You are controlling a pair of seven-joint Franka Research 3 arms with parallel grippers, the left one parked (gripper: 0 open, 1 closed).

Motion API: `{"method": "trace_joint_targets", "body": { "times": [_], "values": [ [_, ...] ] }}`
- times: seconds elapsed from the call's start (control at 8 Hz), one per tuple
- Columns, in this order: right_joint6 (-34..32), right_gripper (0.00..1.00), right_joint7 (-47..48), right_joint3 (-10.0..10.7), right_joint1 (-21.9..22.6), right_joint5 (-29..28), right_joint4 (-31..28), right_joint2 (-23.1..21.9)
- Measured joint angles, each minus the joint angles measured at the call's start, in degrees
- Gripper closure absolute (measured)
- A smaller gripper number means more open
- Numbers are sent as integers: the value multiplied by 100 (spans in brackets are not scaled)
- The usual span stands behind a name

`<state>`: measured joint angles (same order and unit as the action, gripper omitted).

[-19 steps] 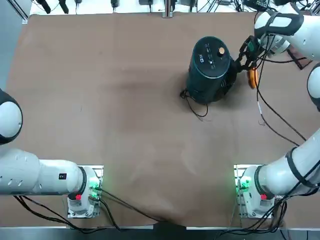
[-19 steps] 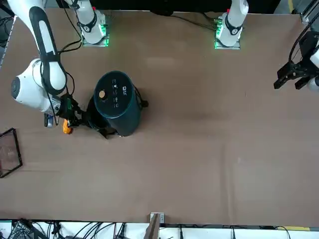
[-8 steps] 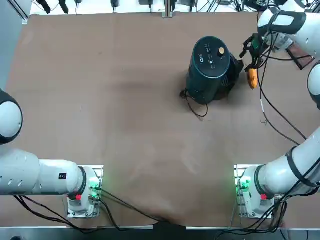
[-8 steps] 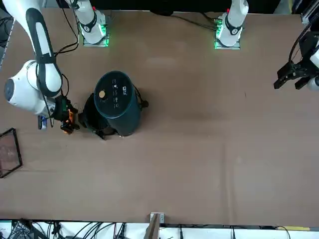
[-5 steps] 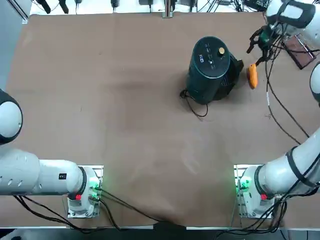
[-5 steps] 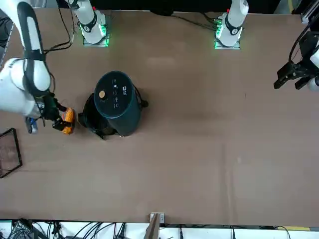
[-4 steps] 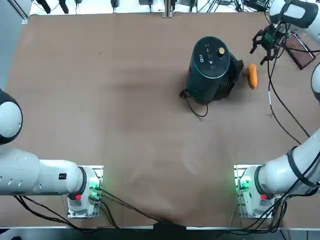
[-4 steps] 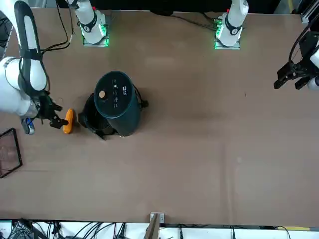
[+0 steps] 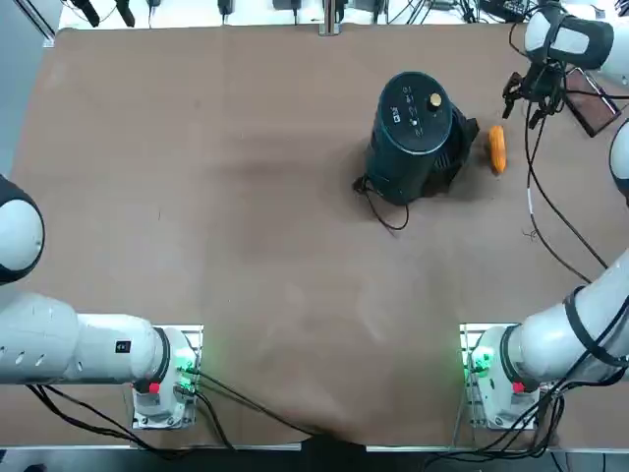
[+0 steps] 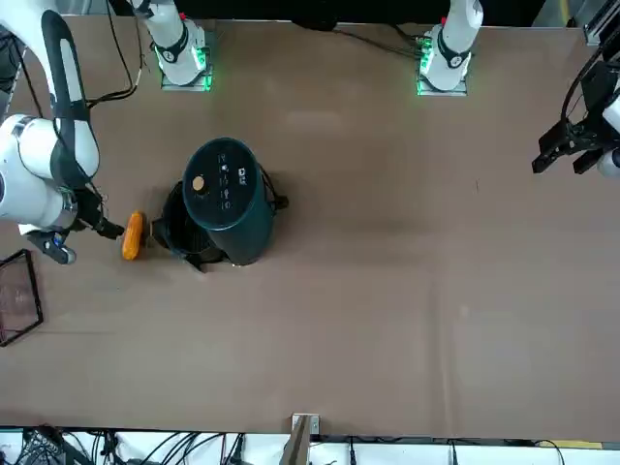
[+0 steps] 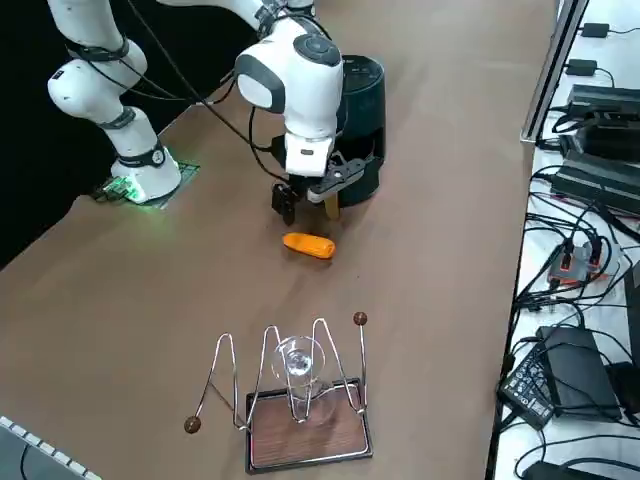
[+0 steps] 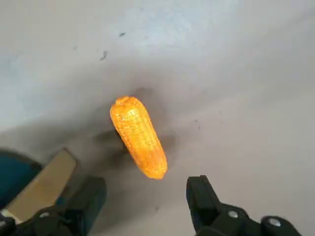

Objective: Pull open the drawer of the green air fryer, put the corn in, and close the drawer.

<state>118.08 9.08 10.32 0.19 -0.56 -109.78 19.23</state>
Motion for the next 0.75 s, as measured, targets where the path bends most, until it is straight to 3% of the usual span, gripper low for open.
{"method": "trace_joint_targets", "body": {
  "times": [0.38, 0.75],
  "values": [
    [560, 0, -1554, 17, -210, 9, -120, 294],
    [789, 0, -1728, -87, -214, -62, -156, 575]
  ]
}}
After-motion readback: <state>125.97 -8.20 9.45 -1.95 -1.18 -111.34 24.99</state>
